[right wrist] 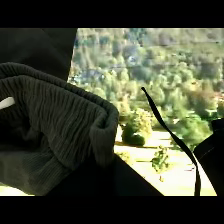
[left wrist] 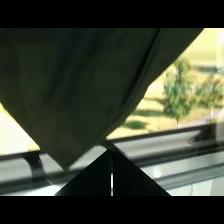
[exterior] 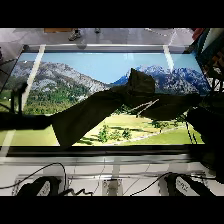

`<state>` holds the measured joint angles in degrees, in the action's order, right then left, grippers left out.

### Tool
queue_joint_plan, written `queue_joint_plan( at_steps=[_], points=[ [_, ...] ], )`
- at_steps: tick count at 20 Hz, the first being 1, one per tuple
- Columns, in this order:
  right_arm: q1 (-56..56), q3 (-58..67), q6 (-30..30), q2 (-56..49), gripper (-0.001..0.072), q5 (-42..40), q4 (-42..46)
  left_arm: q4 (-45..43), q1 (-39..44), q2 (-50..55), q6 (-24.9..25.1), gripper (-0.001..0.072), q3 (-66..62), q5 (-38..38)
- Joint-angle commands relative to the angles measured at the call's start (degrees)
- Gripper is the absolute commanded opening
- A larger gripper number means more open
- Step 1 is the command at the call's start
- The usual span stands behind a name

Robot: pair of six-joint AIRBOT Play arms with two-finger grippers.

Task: Fold the clothes and pants, and hang the long-sleeved shirts on hangers.

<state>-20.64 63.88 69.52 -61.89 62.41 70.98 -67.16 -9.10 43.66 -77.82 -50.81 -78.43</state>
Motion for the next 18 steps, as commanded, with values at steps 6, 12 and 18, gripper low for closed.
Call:
queue_joint_plan(
  at_steps=[6, 12, 18],
  points=[
    [-0.3, -0.3, -0.2, 0.1, 0.0028, -0.8, -0.9, 1.2, -6.6, -7.0, -4.5, 0.0132, 21.4, 4.5],
    [-0.3, -0.3, -0.2, 0.0, 0.0028, -0.9, -0.9, -1.0, -7.6, -0.7, -4.4, 0.0267, 21.4, 7.3],
    [-0.3, -0.3, -0.2, 0.0, 0.0028, -1.1, -0.8, -0.9, -8.1, 11.6, 0.7, 0.0525, 21.4, 6.6]
  ],
)
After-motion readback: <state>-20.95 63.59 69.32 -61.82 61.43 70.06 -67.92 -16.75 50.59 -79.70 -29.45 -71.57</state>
